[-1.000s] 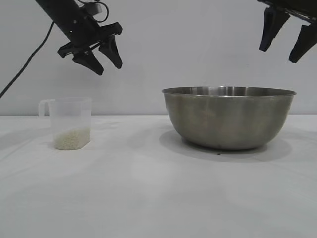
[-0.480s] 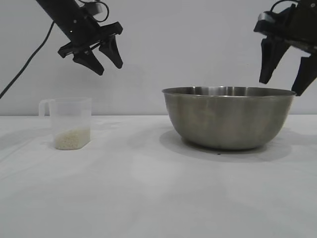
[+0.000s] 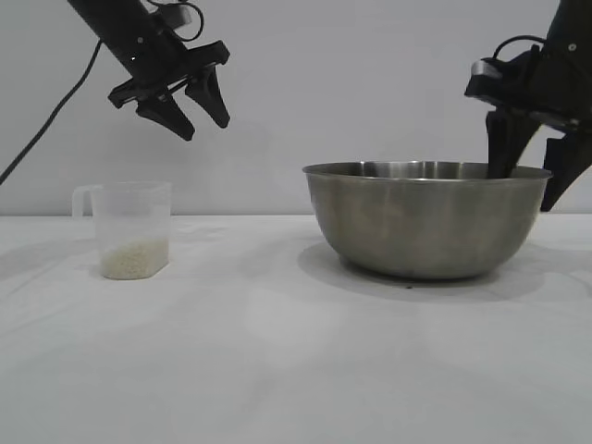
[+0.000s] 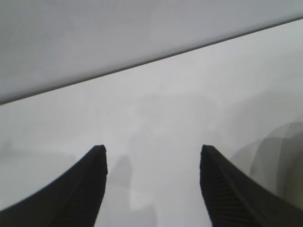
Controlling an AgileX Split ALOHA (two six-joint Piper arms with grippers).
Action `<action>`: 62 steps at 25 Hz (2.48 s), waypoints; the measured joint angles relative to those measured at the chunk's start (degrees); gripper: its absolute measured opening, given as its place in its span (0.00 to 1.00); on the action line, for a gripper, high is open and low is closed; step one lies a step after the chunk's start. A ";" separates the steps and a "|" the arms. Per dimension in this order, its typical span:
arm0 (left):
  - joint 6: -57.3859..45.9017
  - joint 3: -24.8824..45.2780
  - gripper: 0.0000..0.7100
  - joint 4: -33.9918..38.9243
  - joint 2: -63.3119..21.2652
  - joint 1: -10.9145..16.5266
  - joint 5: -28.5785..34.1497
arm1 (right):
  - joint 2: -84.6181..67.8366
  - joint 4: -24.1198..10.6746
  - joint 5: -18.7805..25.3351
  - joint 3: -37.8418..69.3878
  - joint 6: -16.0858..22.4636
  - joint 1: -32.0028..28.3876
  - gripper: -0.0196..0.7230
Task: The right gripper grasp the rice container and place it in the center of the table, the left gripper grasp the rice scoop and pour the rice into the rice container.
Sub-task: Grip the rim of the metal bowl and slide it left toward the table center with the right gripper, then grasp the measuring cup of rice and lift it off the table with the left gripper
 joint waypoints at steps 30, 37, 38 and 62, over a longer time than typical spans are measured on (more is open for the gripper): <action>0.00 0.00 0.53 0.00 0.00 0.00 0.59 | 0.04 2.25 -1.97 0.00 0.56 4.73 0.67; 0.00 0.00 0.53 0.00 0.00 0.00 0.68 | -2.35 -0.86 -2.26 0.00 -0.21 4.73 0.72; 0.00 0.00 0.53 0.00 0.00 0.00 0.68 | -3.43 -1.16 -3.06 0.05 -0.42 4.73 0.72; 0.00 0.00 0.53 0.00 0.00 0.00 0.68 | -66.36 13.12 -35.40 53.66 -27.82 -0.49 0.72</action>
